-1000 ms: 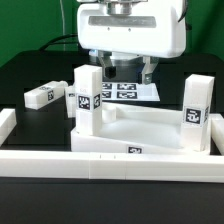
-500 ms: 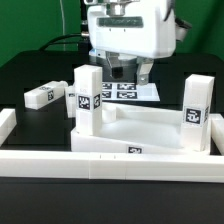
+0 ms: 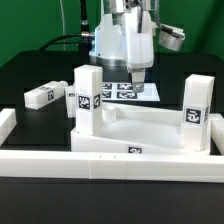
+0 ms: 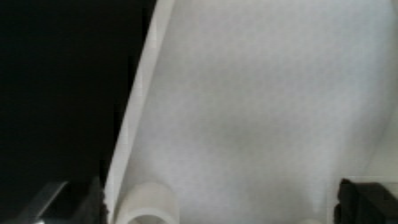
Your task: Assemble desk
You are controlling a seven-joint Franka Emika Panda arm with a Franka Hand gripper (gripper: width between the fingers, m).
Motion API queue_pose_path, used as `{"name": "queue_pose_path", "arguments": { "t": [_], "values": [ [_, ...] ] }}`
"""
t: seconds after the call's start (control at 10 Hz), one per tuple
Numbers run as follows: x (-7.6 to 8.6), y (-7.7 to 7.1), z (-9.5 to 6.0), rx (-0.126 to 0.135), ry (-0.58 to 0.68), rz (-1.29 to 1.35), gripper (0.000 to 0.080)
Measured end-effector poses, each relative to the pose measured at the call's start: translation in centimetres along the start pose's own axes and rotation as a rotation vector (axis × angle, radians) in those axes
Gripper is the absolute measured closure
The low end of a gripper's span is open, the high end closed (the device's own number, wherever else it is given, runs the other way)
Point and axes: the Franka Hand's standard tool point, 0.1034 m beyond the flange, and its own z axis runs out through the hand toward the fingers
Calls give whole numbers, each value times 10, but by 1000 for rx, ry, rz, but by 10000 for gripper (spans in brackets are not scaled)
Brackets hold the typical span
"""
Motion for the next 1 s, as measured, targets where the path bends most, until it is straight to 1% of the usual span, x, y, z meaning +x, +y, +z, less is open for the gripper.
{"name": "queue_pose_path", "arguments": {
  "t": [0.1,0.2,0.4,0.7,0.8,1.0],
  "values": [
    [-2,1,1,0,-5,58,151],
    [-5,5,6,-6,-9,144,151],
    [-10,17,23,-32,-7,234,151],
    [-8,30,43,-71,12,221,151],
    [-8,32,49,-81,18,216,151],
    [-8,36,56,-93,24,214,151]
  ]
}}
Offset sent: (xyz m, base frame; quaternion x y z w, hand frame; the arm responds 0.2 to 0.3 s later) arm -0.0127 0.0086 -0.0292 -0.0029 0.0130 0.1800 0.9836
